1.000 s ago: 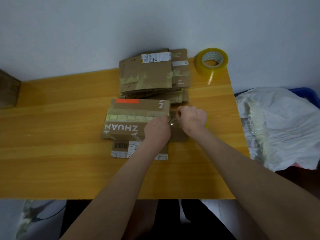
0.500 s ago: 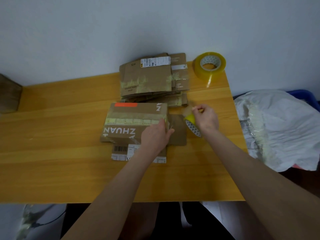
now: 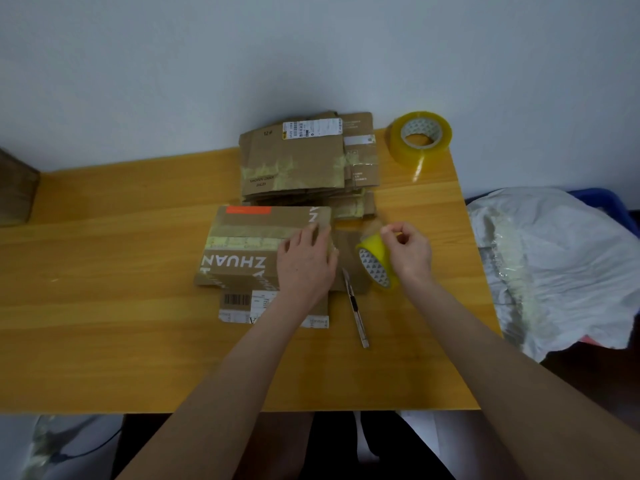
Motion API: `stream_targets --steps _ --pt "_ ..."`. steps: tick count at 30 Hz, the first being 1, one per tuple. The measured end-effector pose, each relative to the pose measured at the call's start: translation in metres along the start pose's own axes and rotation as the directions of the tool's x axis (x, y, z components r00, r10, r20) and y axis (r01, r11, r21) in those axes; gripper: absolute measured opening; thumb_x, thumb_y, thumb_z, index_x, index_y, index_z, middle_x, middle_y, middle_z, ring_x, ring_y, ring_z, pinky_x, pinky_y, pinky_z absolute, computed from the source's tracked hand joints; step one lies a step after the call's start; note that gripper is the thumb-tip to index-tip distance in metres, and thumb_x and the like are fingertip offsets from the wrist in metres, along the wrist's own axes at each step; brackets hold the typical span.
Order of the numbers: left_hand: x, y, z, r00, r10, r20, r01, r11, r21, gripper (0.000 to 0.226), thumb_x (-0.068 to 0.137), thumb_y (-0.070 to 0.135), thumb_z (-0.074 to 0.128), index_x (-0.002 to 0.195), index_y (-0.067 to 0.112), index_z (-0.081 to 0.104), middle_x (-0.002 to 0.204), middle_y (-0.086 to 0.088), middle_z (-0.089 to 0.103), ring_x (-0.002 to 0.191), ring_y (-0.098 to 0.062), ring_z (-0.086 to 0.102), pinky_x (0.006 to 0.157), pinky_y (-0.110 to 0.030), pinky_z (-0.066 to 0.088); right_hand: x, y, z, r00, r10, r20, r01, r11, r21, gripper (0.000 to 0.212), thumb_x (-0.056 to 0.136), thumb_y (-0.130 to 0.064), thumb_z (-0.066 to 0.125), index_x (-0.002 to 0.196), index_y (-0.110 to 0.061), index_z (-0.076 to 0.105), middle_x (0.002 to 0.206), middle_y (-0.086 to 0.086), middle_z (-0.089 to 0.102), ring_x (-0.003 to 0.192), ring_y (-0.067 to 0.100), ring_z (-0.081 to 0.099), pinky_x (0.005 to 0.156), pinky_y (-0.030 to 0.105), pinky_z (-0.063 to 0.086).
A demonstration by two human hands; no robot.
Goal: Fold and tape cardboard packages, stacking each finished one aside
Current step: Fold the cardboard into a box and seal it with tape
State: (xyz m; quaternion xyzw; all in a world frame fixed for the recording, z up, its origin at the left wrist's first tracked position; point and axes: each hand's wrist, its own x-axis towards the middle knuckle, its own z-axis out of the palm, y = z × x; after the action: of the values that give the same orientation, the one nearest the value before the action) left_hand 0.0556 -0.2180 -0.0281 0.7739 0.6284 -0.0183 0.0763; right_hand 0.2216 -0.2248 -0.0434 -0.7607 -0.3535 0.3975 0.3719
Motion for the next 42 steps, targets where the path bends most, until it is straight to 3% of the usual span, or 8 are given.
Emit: stream_targets --steps 8,14,18,24,29,33,36,42 --pt "0.024 0.012 0.006 0.979 -0.204 0.023 0.204 0.979 0.005 0.039 0.09 0.026 0.057 0.126 0.015 0.044 0.137 -0.019 0.037 0.131 -0.038 0.033 0.109 -0.052 0.027 -0.005 0.007 0.004 0.998 -0.058 0.038 0.059 0.998 -0.027 0.007 0.093 -0.028 0.061 0.09 -0.022 0.063 0.081 0.0 0.06 0.077 0.016 0.055 0.069 0.033 0.046" --pt "0.029 0.011 0.009 0.982 -0.183 -0.055 0.185 0.982 0.033 0.057 0.087 0.038 0.064 0.133 0.013 0.041 0.131 -0.01 0.043 0.121 -0.027 0.043 0.1 -0.043 0.041 -0.006 0.007 0.007 0.997 -0.066 0.036 0.067 0.998 -0.011 0.008 0.092 -0.028 0.061 0.09 -0.021 0.064 0.083 0.0 0.06 0.077 0.015 0.054 0.065 0.029 0.043" --pt "0.015 0.003 0.013 0.977 -0.19 -0.094 0.194 0.98 0.037 0.041 0.09 0.018 0.055 0.13 0.013 0.047 0.125 -0.014 0.046 0.114 -0.031 0.046 0.1 -0.042 0.04 -0.01 0.001 0.007 0.997 -0.076 0.021 0.076 0.997 0.023 0.008 0.093 -0.025 0.061 0.087 -0.02 0.061 0.074 -0.008 0.055 0.073 0.012 0.051 0.058 0.021 0.038" --pt "-0.03 -0.048 0.02 0.993 -0.066 -0.095 0.063 0.997 -0.036 0.048 0.091 0.018 0.053 0.138 0.023 0.045 0.146 -0.017 0.035 0.139 -0.037 0.028 0.116 -0.054 0.015 -0.028 0.0 0.02 0.993 -0.083 0.08 0.075 0.993 0.095 0.009 0.094 -0.022 0.059 0.087 -0.017 0.06 0.074 -0.003 0.054 0.074 0.013 0.05 0.061 0.026 0.038" --pt "-0.035 -0.066 0.012 0.994 -0.067 0.085 0.067 0.998 0.005 0.057 0.1 0.037 0.04 0.151 0.03 0.017 0.16 -0.008 0.006 0.147 -0.029 0.001 0.117 -0.05 0.001 -0.051 0.003 0.041 0.988 -0.081 0.134 0.067 0.992 0.108 0.008 0.095 -0.021 0.056 0.089 -0.016 0.059 0.075 -0.004 0.053 0.072 0.013 0.049 0.062 0.026 0.039" --pt "-0.035 -0.088 0.007 0.998 -0.006 0.056 0.006 1.0 -0.007 0.051 0.101 0.03 0.039 0.15 0.027 0.024 0.16 -0.002 0.012 0.148 -0.023 0.003 0.118 -0.047 0.001 -0.042 0.001 0.037 0.978 -0.191 0.08 0.202 0.966 -0.164 0.009 0.095 -0.025 0.057 0.094 -0.017 0.062 0.084 -0.002 0.056 0.079 0.016 0.051 0.064 0.028 0.036" --pt "-0.049 -0.094 0.013 0.991 -0.133 -0.028 0.132 0.991 -0.038 0.047 0.101 0.021 0.039 0.147 0.03 0.031 0.159 -0.004 0.015 0.147 -0.026 0.007 0.117 -0.049 0.002 -0.036 -0.001 0.037 0.961 -0.243 0.135 0.275 0.901 -0.335 0.01 0.096 -0.028 0.056 0.094 -0.019 0.061 0.086 -0.005 0.056 0.079 0.016 0.051 0.063 0.027 0.035" --pt "-0.049 -0.106 0.005 0.993 -0.118 0.003 0.117 0.987 -0.114 0.052 0.097 0.01 0.045 0.144 0.032 0.038 0.158 -0.004 0.02 0.147 -0.028 0.011 0.119 -0.051 0.003 -0.042 -0.006 0.058 0.966 -0.218 0.136 0.24 0.955 -0.173 0.007 0.094 -0.024 0.059 0.093 -0.017 0.061 0.084 -0.003 0.056 0.08 0.015 0.052 0.067 0.028 0.039"
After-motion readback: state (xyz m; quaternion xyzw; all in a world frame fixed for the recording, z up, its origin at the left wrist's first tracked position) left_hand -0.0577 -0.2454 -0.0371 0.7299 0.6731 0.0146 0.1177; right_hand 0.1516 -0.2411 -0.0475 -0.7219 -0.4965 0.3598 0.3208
